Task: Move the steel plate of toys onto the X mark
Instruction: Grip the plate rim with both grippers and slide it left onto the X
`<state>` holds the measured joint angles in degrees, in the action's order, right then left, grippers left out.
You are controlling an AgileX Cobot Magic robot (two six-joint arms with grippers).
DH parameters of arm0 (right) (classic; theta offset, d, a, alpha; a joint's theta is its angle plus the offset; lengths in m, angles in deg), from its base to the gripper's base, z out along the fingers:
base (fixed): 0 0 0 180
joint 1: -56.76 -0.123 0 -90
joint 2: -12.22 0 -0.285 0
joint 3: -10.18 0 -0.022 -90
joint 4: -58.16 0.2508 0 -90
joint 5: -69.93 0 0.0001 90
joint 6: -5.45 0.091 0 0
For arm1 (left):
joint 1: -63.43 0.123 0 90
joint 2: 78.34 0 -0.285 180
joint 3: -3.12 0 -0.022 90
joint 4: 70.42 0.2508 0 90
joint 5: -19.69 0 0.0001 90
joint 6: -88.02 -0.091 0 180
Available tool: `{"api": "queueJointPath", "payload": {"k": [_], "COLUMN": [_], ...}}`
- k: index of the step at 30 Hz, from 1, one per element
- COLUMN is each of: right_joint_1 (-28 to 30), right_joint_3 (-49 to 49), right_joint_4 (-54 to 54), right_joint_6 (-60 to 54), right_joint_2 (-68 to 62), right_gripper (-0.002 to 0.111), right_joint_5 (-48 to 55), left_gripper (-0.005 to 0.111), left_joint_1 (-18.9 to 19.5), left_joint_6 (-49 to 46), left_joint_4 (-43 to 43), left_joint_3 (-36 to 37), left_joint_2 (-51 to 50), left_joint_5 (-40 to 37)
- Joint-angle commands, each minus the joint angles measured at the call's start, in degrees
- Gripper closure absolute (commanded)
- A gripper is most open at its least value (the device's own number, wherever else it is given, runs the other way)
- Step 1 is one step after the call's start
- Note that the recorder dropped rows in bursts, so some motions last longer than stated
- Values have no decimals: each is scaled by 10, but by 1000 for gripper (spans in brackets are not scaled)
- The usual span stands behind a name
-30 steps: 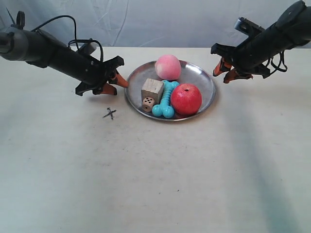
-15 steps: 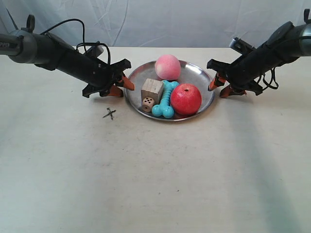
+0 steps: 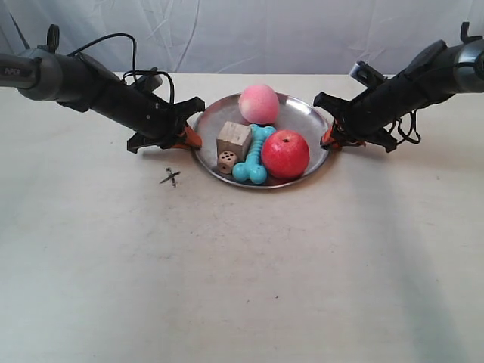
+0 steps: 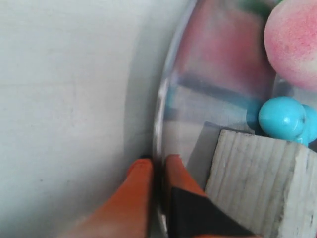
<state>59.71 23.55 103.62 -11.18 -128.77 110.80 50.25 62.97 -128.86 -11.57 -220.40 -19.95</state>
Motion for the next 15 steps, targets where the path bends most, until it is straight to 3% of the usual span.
{"api": "queueJointPath", "payload": {"k": [1,8,15], "right_joint_1": [-7,-7,-10], "right_joint_3": [-6,-6,13], "right_joint_4": [-15,-15,-12], "right_joint_6": [1,33,50], "right_joint_2": [-13,0,11], "right_gripper": [108,108,108], "right_joint_5": [44,74,119], "left_gripper": [107,107,107], "left_joint_1": [-6,10,39], "left_joint_6": [-10,45,71], "left_joint_4": [16,78,114], "left_joint_3": [0,-31,-35], "left_joint_2": [-4,-2,27], "left_joint_5": [-25,-91,-101]}}
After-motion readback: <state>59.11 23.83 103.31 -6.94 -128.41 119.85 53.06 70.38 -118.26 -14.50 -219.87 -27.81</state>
